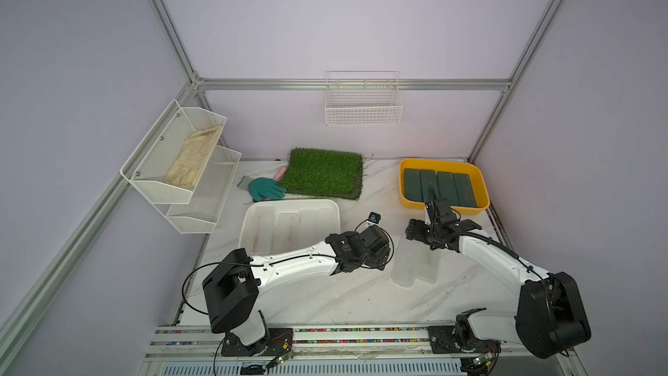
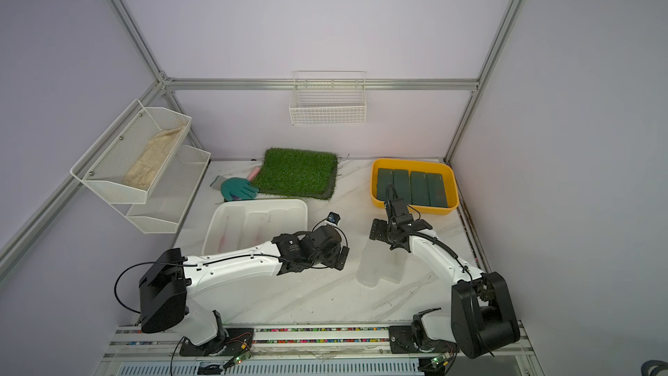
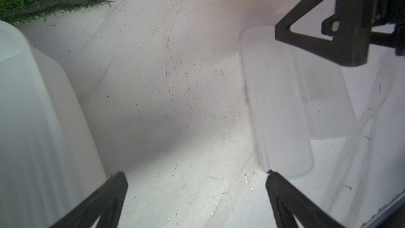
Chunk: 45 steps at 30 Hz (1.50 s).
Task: Place the pencil cases by color into the storage box
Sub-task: Move the pencil case to the center of the board.
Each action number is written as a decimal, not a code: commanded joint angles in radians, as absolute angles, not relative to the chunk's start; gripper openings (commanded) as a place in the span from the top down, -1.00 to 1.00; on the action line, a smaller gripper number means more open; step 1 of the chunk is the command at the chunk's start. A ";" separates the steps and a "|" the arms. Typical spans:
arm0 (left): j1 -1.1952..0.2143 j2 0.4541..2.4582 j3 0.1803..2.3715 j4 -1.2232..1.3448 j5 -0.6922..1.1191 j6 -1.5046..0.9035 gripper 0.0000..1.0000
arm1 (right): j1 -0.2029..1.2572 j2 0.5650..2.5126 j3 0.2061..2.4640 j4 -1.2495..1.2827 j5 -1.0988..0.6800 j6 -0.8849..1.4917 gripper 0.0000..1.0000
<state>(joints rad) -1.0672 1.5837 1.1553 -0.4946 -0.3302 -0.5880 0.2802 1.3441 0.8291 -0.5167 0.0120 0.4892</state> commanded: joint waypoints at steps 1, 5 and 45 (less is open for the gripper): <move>-1.067 1.504 1.109 -0.484 -0.358 -0.626 -1.00 | 0.319 1.364 0.862 -0.500 0.053 0.511 -0.73; -1.067 1.462 1.080 -0.482 -0.367 -0.634 -1.00 | 0.339 1.425 0.868 -0.488 0.068 0.516 -0.73; -1.066 1.423 1.038 -0.563 -0.442 -0.703 -1.00 | 0.427 1.774 1.024 -0.471 0.144 0.586 -0.45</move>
